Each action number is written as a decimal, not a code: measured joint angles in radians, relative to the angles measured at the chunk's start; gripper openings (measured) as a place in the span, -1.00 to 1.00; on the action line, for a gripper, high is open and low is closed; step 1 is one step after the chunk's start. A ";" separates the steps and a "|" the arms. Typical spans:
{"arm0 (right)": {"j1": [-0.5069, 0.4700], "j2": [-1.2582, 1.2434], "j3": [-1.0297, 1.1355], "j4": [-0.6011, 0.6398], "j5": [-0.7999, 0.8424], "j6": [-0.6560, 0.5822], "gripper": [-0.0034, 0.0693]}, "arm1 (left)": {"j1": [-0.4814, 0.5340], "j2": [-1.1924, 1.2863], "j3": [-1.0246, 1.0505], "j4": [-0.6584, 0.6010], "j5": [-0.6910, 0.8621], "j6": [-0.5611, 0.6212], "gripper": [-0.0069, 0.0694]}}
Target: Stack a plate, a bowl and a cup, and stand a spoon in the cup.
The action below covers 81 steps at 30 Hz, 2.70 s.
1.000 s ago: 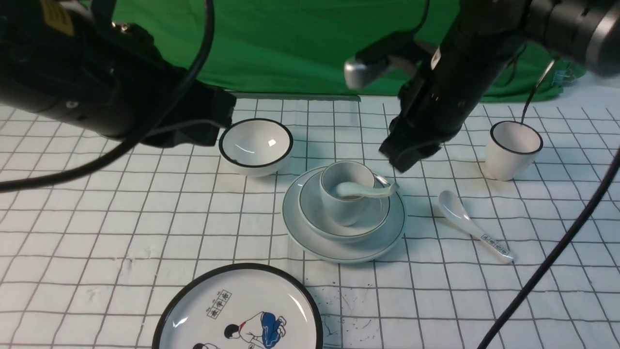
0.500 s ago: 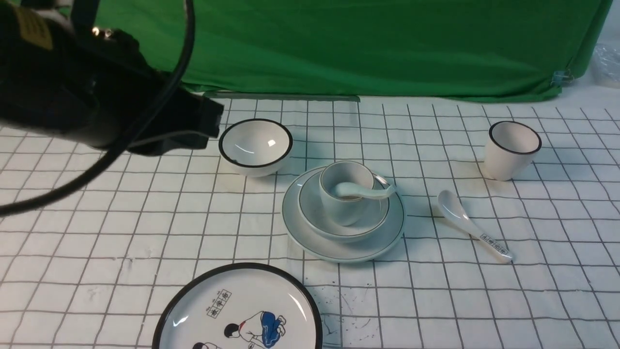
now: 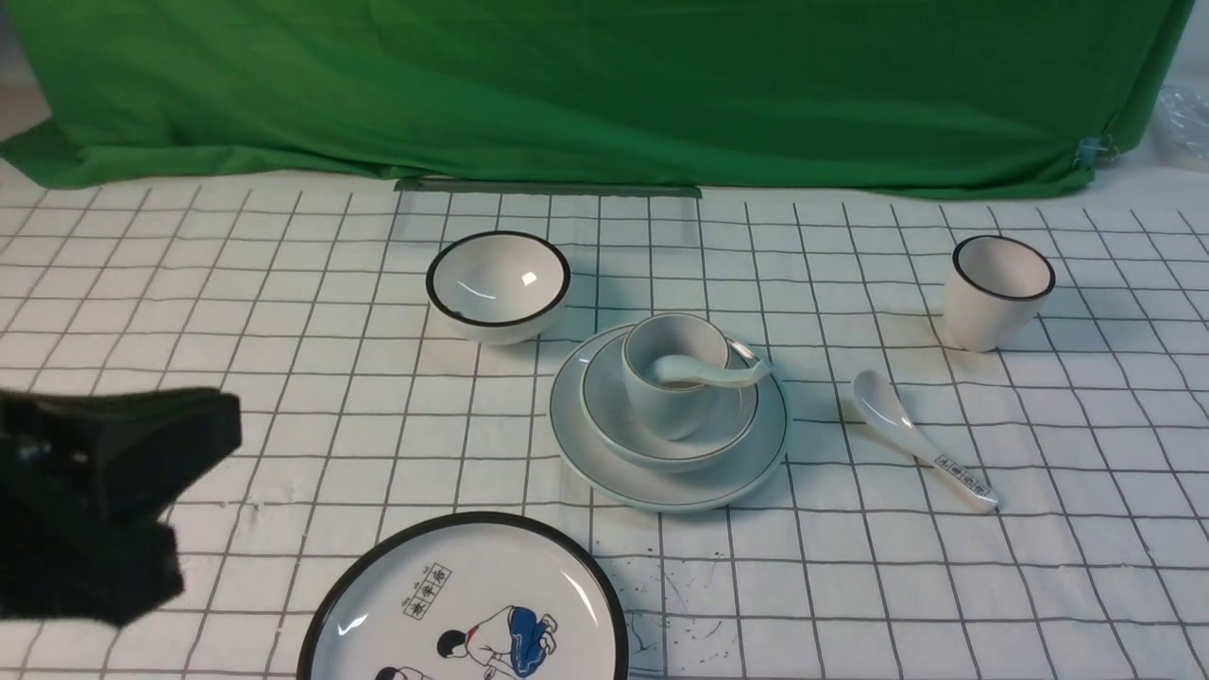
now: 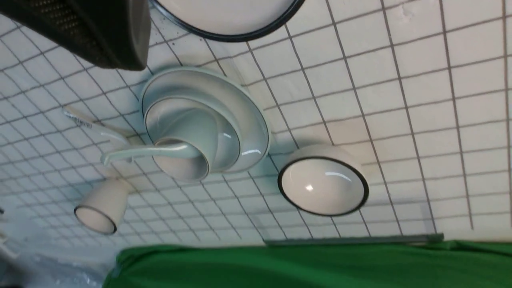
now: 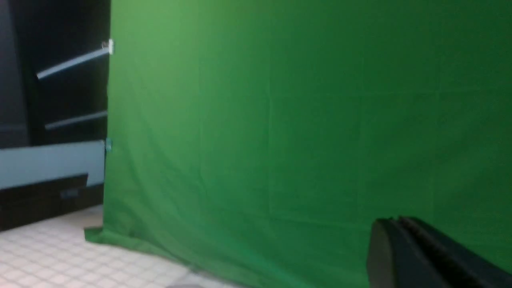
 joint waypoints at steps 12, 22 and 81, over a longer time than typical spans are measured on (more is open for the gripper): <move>0.000 0.002 0.216 0.000 -0.345 0.002 -0.64 | 0.000 -0.283 0.270 0.004 -0.309 -0.005 -0.79; 0.000 0.003 0.216 0.000 -0.254 0.002 -0.56 | 0.000 -0.283 0.276 0.005 -0.318 -0.005 -0.79; -0.376 -0.006 0.321 0.000 0.110 0.009 -0.26 | 0.459 -0.539 0.566 -0.090 -0.216 0.308 -0.79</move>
